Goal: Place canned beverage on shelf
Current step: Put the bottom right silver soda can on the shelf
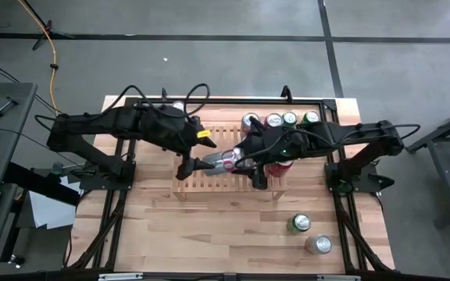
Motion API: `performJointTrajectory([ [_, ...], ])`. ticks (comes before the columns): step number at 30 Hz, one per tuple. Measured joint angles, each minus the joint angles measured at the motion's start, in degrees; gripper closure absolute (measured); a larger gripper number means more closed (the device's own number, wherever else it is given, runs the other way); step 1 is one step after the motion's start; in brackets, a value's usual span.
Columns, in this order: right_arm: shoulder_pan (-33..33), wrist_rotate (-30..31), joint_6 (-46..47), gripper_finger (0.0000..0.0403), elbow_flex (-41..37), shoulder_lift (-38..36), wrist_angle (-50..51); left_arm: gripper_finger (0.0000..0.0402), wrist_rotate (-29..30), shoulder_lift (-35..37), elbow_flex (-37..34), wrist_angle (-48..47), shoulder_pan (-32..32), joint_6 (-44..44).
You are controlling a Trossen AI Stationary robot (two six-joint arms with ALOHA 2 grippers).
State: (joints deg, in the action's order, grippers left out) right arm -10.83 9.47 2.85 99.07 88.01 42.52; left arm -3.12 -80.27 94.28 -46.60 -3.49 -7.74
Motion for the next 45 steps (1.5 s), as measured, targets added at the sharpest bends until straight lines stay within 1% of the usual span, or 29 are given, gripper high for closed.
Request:
performJointTrajectory([
  [7,1.27,-0.34,-1.76,0.0119,-0.01,0.73,-2.61,0.0082,-4.71,-0.8,-0.02,-1.78,0.09,-1.72],
  [16,1.77,-0.57,-3.34,0.0119,-0.08,1.86,-5.52,0.0082,-5.83,-0.77,0.0,-3.51,0.13,-2.87],
  [21,1.68,-0.54,-4.07,0.0119,-0.17,1.97,-7.96,0.0082,-9.41,-0.79,0.02,-3.55,0.17,-4.59],
  [29,1.66,0.33,-4.41,0.0119,-0.17,1.92,-8.97,0.0082,-10.04,-0.81,0.06,-3.52,0.2,-4.02],
  [32,1.68,0.35,-4.41,0.0119,-0.17,1.92,-9.39,0.0082,-10.85,-0.79,0.06,-3.49,0.19,-5.68],
  [35,1.68,0.37,-4.62,0.0119,-0.17,1.92,-9.55,0.0082,-10.84,-0.83,0.04,-3.42,0.15,-7.95],
  [40,1.68,0.47,-4.63,0.0119,-0.17,1.92,-9.74,0.0075,-10.74,-0.87,0.04,-3.36,0.15,-8.99],
  [43,1.89,2.04,-4.73,0.0119,-0.16,1.92,-12.7,0.0068,-7.37,-1.03,-0.03,-3.45,0.0,-8.66],
  [45,2.08,2.44,-4.87,0.0119,0.13,1.55,-12.07,0.0068,-4.05,-1.3,-0.17,-3.11,-0.06,-9.31],
])
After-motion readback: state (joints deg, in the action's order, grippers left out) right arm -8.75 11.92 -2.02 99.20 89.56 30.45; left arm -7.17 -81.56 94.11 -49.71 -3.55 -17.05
